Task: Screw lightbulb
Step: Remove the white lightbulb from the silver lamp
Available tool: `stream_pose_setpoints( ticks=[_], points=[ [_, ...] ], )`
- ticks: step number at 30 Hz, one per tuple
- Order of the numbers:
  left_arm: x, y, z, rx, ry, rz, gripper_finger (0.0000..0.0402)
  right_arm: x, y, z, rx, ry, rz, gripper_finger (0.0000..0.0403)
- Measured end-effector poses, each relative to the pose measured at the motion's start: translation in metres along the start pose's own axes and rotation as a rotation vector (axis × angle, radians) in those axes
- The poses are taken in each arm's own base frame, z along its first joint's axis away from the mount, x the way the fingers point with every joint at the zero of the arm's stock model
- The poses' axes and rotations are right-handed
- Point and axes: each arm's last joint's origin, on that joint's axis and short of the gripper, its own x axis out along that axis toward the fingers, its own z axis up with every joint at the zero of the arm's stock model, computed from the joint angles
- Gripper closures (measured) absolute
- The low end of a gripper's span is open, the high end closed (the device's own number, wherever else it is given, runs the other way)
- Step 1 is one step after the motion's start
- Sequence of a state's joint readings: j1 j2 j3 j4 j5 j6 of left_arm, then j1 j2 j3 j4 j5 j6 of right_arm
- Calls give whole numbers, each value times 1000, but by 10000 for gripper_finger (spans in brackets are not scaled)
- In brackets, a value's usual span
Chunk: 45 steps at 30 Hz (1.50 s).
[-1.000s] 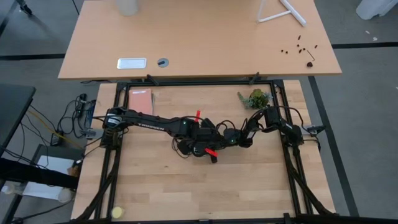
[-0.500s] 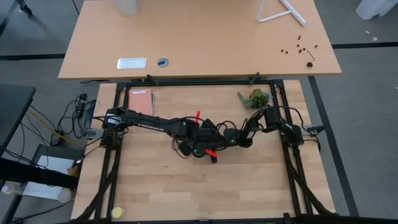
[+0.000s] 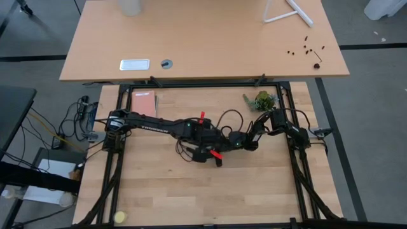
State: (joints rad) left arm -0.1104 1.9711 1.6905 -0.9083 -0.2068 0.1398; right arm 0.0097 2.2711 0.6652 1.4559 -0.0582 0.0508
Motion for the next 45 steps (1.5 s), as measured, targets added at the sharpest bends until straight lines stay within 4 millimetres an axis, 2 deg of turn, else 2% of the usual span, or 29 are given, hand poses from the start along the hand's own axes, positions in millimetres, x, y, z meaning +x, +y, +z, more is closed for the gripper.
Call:
stream_pose_setpoints(
  ticks=[8, 12, 14, 24, 30, 33, 37, 45],
  points=[
    [0, -3, 1, -559, 5, -65, 130, 0, 0, 0, 1, 0, 3, 223],
    [0, -4, 1, -768, 18, -101, 130, 0, 0, 0, -6, 0, 3, 223],
    [0, -4, 1, -796, 19, -112, 126, 0, 0, 0, -7, 0, 3, 223],
    [0, -5, 1, -551, 4, -83, 64, 0, 0, 0, 3, -1, -5, 223],
    [1, 1, -2, -377, 26, -59, 34, 0, 0, 0, 16, -2, -11, 223],
    [1, 3, -3, -261, 23, -5, 31, 0, 0, 0, 14, -2, -11, 223],
    [1, 6, -3, -10, 36, 78, 34, 0, 0, 0, 12, -2, -10, 223],
    [1, 6, -4, 380, 61, 80, 41, 0, 0, 0, 8, -1, -8, 223]
  ],
)
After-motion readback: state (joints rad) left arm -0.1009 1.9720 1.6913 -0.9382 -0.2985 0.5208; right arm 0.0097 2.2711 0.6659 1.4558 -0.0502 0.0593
